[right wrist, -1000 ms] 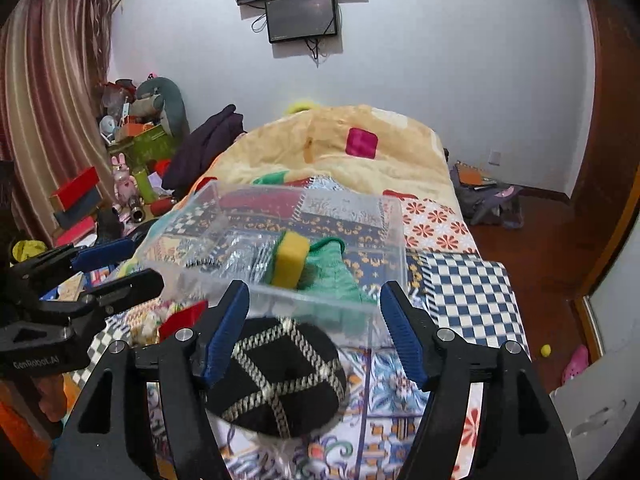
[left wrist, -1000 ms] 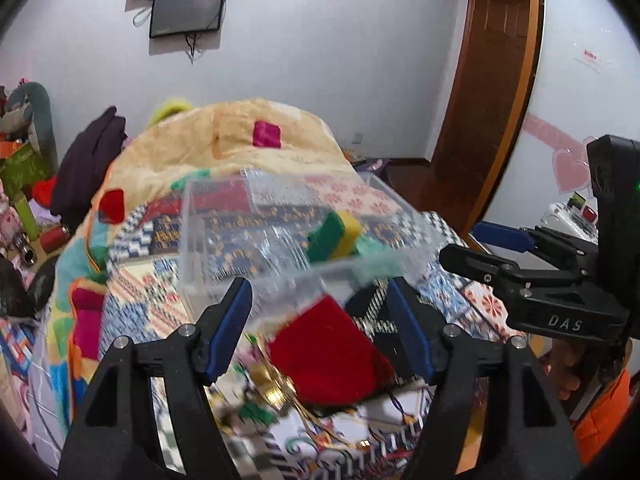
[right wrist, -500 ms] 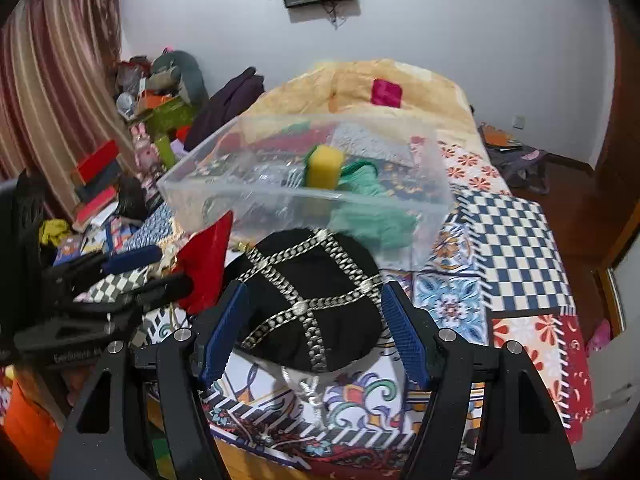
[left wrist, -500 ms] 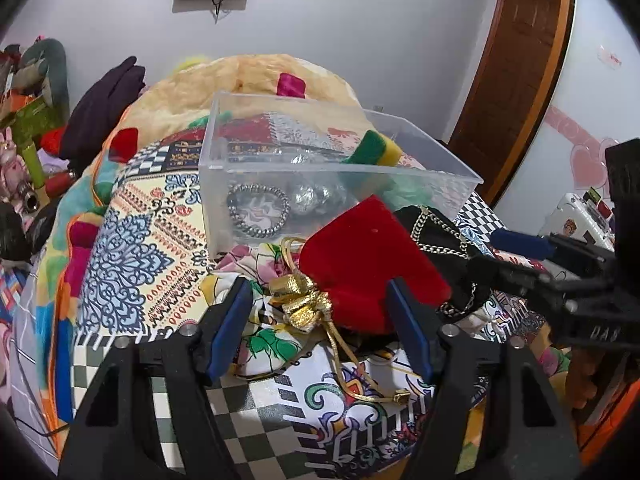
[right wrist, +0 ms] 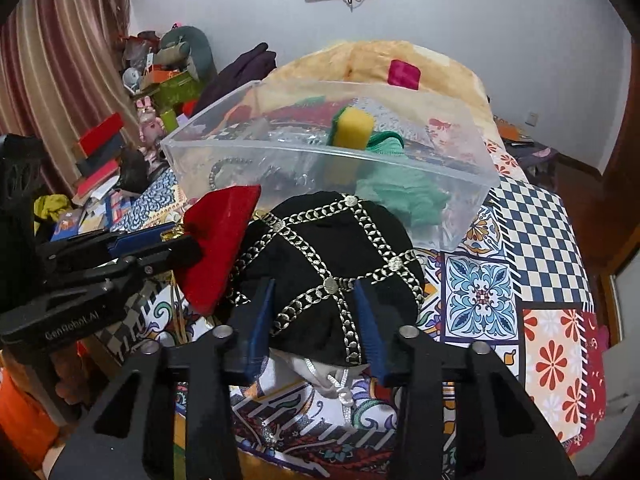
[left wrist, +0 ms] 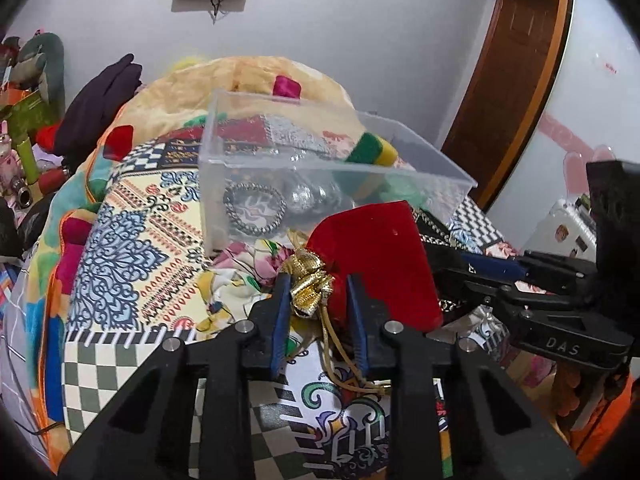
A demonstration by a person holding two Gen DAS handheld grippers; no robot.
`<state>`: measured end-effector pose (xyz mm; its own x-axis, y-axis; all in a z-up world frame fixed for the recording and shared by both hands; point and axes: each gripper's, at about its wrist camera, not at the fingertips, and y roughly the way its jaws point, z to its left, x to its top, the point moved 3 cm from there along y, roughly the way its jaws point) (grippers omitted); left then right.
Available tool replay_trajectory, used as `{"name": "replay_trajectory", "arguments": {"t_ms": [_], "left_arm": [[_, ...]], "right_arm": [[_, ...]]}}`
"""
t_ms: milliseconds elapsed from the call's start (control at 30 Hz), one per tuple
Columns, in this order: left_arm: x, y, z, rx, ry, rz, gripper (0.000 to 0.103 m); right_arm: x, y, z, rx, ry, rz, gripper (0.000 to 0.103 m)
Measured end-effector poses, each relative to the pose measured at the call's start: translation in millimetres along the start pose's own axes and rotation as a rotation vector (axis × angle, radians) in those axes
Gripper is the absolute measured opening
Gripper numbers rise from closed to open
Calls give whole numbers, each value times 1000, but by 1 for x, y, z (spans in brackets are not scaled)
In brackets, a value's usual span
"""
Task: Organize soft objects
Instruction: 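Grasp the red velvet pouch with the left tool while the right tool grasps the black chained cap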
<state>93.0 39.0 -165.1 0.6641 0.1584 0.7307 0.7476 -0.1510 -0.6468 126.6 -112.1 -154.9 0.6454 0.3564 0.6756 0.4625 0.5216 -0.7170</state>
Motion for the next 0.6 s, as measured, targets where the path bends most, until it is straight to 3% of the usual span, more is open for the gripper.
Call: {"name": "replay_trajectory", "arguments": {"t_ms": [100, 600], "left_arm": [[4, -10, -1, -1, 1, -26, 27], [27, -48, 14, 3, -38, -132, 27]], "right_arm": [[1, -5, 0, 7, -5, -16, 18], [21, -60, -15, 43, 43, -185, 11]]}}
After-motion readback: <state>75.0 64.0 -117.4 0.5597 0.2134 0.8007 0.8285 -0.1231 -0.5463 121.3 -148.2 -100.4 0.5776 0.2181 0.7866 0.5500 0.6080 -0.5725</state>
